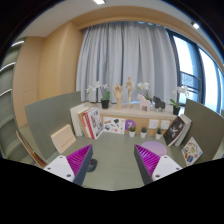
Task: Arrange mouse
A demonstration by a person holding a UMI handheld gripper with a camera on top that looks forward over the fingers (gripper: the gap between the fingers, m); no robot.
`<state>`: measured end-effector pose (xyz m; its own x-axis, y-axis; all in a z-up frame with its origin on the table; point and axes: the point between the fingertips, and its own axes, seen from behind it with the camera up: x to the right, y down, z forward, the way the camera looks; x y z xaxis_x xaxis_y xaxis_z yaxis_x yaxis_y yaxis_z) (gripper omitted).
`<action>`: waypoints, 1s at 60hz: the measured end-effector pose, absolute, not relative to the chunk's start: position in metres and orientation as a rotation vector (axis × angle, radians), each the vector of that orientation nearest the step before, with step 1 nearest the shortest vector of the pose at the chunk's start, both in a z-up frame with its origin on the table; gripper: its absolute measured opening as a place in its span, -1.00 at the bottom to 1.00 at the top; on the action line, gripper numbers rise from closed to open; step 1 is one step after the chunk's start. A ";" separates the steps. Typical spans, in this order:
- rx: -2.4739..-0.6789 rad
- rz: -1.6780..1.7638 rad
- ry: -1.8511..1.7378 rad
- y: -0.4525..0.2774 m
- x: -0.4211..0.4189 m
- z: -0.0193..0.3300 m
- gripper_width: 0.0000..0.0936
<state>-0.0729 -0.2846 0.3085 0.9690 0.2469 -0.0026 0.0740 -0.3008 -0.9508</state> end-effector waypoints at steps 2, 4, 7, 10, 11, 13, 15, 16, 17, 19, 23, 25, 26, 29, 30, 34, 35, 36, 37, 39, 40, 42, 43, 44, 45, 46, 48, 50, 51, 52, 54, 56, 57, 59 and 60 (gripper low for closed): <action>-1.896 0.166 -0.214 -0.288 -0.069 0.298 0.78; -1.915 0.156 -0.187 -0.289 -0.064 0.282 0.78; -1.948 0.137 -0.150 -0.291 -0.058 0.256 0.77; -1.987 0.117 -0.122 -0.295 -0.056 0.231 0.77; -2.000 0.109 -0.114 -0.297 -0.056 0.222 0.77; -2.028 0.096 -0.102 -0.300 -0.058 0.204 0.77; -2.055 0.086 -0.095 -0.303 -0.063 0.187 0.77; -2.067 0.083 -0.092 -0.304 -0.067 0.179 0.76; -2.080 0.081 -0.090 -0.305 -0.071 0.171 0.76; -2.109 0.084 -0.088 -0.308 -0.081 0.154 0.76; -2.164 0.099 -0.090 -0.312 -0.109 0.125 0.77; -2.187 0.107 -0.094 -0.312 -0.124 0.111 0.77; -2.198 0.110 -0.096 -0.312 -0.131 0.105 0.76; -2.231 0.114 -0.096 -0.309 -0.153 0.085 0.77; -2.242 0.115 -0.094 -0.307 -0.159 0.078 0.77; -2.280 0.118 -0.090 -0.297 -0.185 0.055 0.78; -2.288 0.118 -0.090 -0.294 -0.191 0.050 0.79; -2.295 0.118 -0.089 -0.290 -0.196 0.046 0.79; -2.302 0.119 -0.089 -0.287 -0.201 0.041 0.79; -2.316 0.120 -0.084 -0.280 -0.210 0.033 0.79; -2.322 0.117 -0.081 -0.276 -0.213 0.029 0.79; -2.333 0.106 -0.073 -0.268 -0.217 0.022 0.79; -2.338 0.100 -0.070 -0.264 -0.219 0.019 0.80; -2.342 0.093 -0.066 -0.259 -0.221 0.016 0.80; -2.345 0.086 -0.063 -0.255 -0.222 0.013 0.80; -2.349 0.080 -0.058 -0.250 -0.223 0.010 0.80; -2.356 0.070 -0.048 -0.241 -0.226 0.004 0.80; -2.362 0.062 -0.039 -0.232 -0.228 -0.002 0.80; -2.364 0.058 -0.035 -0.227 -0.229 -0.004 0.80; -2.366 0.054 -0.031 -0.222 -0.229 -0.006 0.79; -2.367 0.049 -0.025 -0.211 -0.231 -0.010 0.79; -2.367 0.044 -0.021 -0.201 -0.233 -0.013 0.79; -2.368 0.040 -0.019 -0.196 -0.233 -0.014 0.79; -2.372 0.032 -0.019 -0.188 -0.233 -0.014 0.79; -2.371 0.028 -0.019 -0.183 -0.233 -0.015 0.79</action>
